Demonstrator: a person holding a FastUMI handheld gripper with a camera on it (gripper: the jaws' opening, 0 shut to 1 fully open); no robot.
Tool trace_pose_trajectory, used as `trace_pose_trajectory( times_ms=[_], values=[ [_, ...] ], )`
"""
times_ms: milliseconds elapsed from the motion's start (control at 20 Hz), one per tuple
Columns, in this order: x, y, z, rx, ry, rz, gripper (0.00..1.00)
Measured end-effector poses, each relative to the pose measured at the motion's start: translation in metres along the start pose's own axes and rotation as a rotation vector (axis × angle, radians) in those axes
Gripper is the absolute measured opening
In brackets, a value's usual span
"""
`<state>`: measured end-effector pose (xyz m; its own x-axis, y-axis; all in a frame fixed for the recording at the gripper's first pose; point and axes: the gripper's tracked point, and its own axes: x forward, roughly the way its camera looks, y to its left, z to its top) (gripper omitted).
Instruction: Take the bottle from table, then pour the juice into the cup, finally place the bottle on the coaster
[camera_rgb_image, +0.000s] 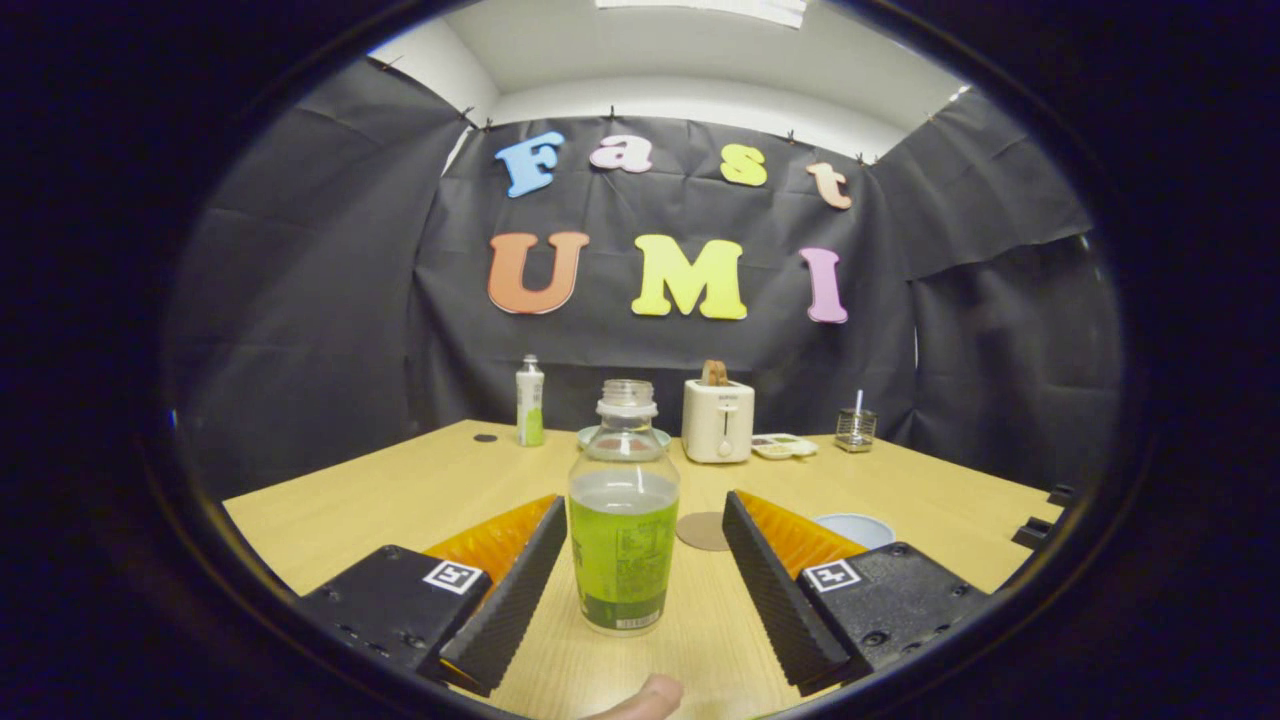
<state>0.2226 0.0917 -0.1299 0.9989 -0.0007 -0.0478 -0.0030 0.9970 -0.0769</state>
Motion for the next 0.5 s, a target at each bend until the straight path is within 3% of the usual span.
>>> trace_pose_trajectory(
  times_ms=[400, 500],
  values=[
    [0.039, 0.011, -0.012, 0.047, 0.035, 0.008, 1.0],
    [0.045, 0.01, -0.019, 0.012, 0.071, -0.028, 1.0]
  ],
)
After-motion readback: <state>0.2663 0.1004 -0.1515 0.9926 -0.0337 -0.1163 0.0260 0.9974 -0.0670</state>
